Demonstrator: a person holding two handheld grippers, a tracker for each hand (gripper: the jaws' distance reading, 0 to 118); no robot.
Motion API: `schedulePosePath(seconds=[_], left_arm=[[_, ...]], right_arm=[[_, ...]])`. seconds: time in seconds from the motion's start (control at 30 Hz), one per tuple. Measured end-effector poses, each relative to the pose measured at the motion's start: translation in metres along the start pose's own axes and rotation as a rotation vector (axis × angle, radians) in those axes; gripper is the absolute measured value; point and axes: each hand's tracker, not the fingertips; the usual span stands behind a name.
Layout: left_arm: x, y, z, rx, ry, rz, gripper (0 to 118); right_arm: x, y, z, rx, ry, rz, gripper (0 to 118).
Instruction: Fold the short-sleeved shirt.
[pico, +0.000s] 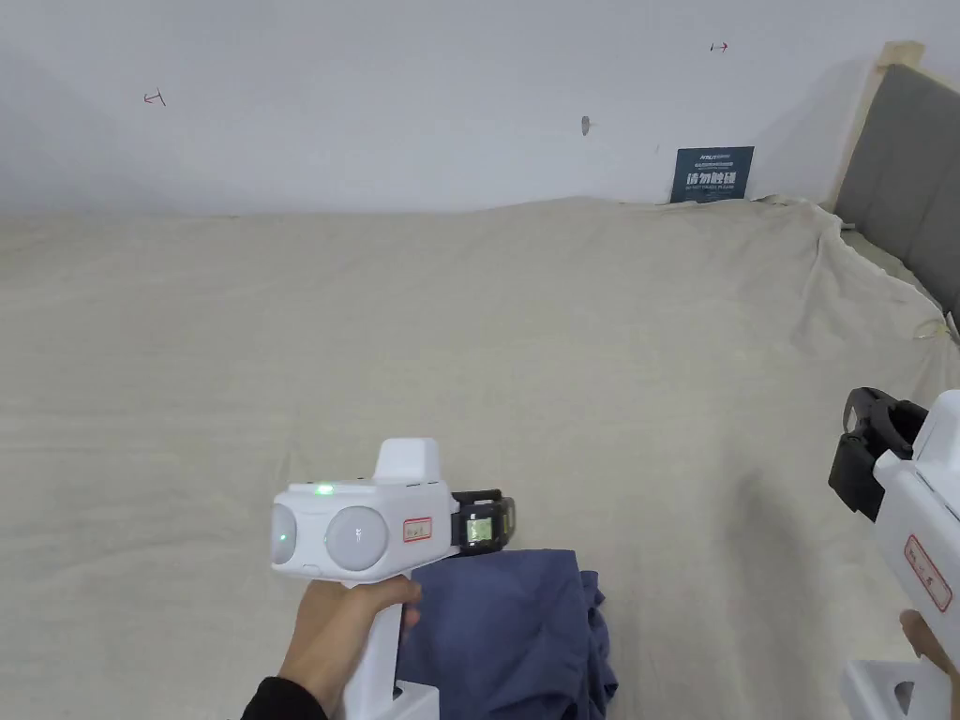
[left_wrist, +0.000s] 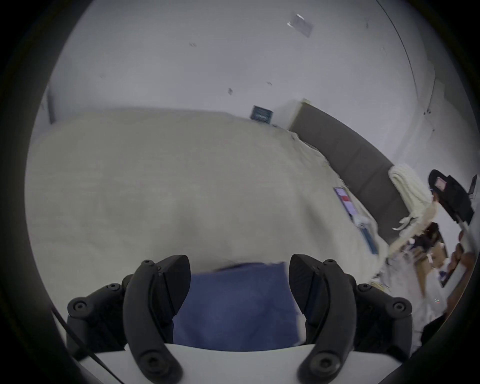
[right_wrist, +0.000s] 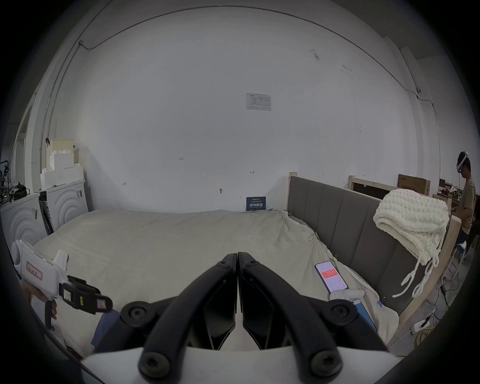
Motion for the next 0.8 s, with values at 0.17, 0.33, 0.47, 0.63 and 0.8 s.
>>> schedulePosePath(seconds=[0.17, 0.33, 0.47, 0.63, 0.8], left_arm=[[-0.019, -0.026, 0.001, 0.109, 0.039, 0.039, 14], [-0.012, -0.058, -0.008, 0.18, 0.047, -0.032, 0], [-0.004, -0.081, -0.026, 0.165, 0.054, -0.089, 0], [0.015, -0.103, -0.053, 0.12, 0.042, -0.118, 0], [0.035, -0.118, -0.081, 0.064, 0.011, -0.114, 0]], right_arm=[[-0.005, 0.0, 0.0, -0.001, 0.007, 0.001, 1], [-0.006, -0.002, 0.0, -0.007, 0.01, 0.001, 1], [-0.004, -0.004, -0.001, -0.014, 0.005, 0.001, 1], [0.0, -0.007, -0.001, -0.022, 0.0, 0.004, 1], [0.009, -0.011, -0.002, -0.037, -0.015, 0.011, 1]])
